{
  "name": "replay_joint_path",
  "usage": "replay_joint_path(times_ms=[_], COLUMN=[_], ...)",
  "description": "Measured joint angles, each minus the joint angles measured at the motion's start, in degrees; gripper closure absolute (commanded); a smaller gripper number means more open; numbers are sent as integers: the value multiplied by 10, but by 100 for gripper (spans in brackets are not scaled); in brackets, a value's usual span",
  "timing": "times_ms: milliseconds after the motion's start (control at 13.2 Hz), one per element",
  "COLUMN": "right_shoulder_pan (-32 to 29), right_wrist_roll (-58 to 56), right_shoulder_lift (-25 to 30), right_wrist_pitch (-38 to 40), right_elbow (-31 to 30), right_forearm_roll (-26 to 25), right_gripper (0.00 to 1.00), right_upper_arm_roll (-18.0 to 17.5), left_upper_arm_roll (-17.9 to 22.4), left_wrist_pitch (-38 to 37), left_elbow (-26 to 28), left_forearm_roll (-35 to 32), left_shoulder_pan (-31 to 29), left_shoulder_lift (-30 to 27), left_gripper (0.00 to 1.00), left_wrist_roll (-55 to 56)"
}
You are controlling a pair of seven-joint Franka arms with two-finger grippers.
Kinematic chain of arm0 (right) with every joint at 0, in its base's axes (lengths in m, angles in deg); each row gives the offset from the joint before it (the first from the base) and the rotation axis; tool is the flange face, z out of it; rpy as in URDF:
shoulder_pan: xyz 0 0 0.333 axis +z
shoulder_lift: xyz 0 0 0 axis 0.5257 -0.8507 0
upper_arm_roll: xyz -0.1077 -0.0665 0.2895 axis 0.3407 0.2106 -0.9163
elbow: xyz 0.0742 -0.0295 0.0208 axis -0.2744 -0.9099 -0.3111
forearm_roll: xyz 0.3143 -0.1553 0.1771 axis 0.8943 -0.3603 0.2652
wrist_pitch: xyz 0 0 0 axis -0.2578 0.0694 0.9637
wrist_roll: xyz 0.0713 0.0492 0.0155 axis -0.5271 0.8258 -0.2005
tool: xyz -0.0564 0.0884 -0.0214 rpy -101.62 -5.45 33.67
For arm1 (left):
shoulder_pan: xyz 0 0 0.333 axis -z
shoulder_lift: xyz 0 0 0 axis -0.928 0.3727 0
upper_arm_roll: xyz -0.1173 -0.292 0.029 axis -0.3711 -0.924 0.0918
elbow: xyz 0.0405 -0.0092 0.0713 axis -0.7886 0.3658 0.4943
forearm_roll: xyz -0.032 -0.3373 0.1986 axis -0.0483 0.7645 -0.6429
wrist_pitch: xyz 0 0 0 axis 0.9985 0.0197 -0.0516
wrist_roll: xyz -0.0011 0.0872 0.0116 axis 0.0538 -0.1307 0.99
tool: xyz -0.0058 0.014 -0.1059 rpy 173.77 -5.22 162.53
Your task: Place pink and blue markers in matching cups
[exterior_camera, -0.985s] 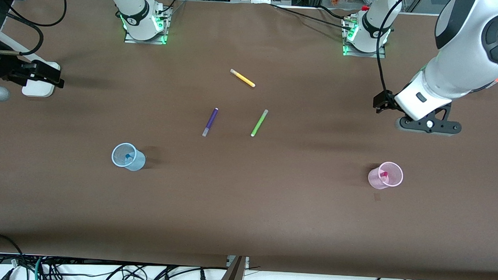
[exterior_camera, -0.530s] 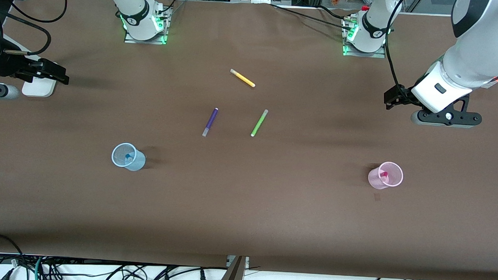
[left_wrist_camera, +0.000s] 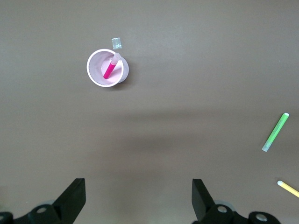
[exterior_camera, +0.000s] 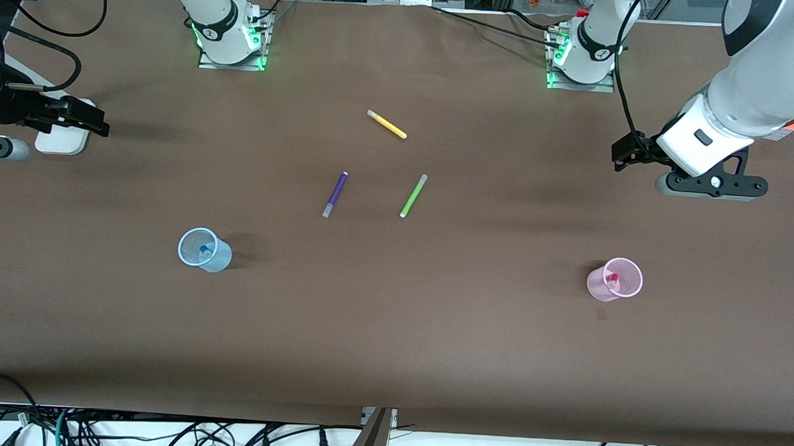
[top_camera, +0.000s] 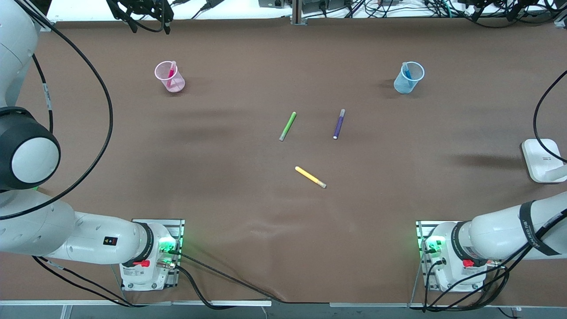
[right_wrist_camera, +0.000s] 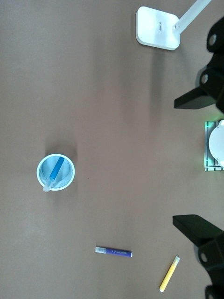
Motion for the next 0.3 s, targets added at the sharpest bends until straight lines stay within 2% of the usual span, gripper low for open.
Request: replay_joint_path(times_ms=[303], right_shoulder_pan=[-1], right_wrist_roll=[0], right_shoulder_lift=[0], right_wrist_pitch=[0], right_elbow=[0], right_forearm_roll=[0], right_gripper=[0], right_upper_arm_roll=[0], left_upper_arm_roll=[5], left_wrist_pitch=[0], left_elbow=[0], left_forearm_roll=[0], left_shoulder_pan=[-4], left_shoulder_lift=[0], left_gripper=[0], left_wrist_roll=[0])
